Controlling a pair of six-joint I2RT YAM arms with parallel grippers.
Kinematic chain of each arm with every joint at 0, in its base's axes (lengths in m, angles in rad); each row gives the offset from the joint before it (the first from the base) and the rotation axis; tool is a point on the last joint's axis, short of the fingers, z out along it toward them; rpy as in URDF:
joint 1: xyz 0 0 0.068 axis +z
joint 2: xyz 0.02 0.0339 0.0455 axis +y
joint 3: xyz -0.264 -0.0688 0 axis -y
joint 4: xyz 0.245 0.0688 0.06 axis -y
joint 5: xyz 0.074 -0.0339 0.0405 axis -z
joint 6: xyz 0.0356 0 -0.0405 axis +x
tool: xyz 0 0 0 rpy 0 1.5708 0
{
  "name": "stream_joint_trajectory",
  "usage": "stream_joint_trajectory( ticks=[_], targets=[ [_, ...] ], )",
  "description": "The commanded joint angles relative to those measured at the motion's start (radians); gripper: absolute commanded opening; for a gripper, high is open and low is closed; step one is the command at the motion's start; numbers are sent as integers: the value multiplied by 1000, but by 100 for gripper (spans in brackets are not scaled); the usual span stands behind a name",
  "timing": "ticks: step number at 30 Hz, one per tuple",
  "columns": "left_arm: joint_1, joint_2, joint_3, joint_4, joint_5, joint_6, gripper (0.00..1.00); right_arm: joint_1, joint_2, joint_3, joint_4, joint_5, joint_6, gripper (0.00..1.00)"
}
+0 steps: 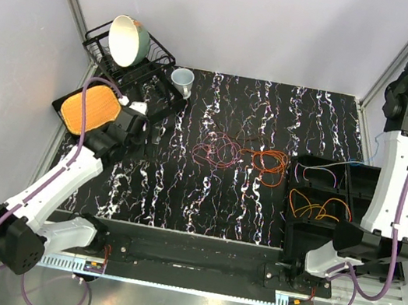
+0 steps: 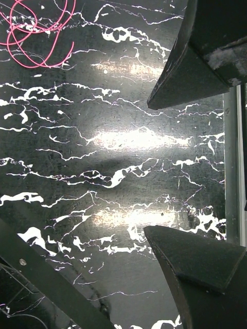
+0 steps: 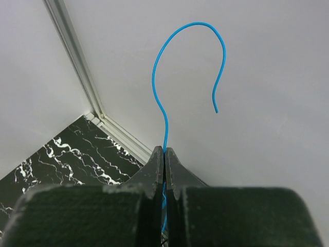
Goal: Untangle the cables
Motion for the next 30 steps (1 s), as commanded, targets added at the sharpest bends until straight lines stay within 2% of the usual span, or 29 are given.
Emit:
stream_joint_trajectory(
  ticks=[1, 7, 14, 22, 27, 30],
  targets=[
    [-1, -17, -35, 16, -8, -14, 99, -21, -28, 13, 42, 9, -16, 0],
    [-28, -6, -37, 24, -28, -12, 99, -64, -59, -100, 86, -23, 6, 0],
    [-58, 12, -35, 18, -52, -18, 99, -82, -91, -160, 103, -11, 33, 0],
    [-70, 37, -34, 18, -46, -17, 99, -96, -175, -378, 140, -76, 107, 0],
    [-84, 37, -35, 23, -48, -15, 99, -99, -165, -491, 172, -138, 153, 0],
    [-88, 35, -35, 21, -48, -17, 99, -104, -159, -562, 171, -158, 258, 0]
  ],
)
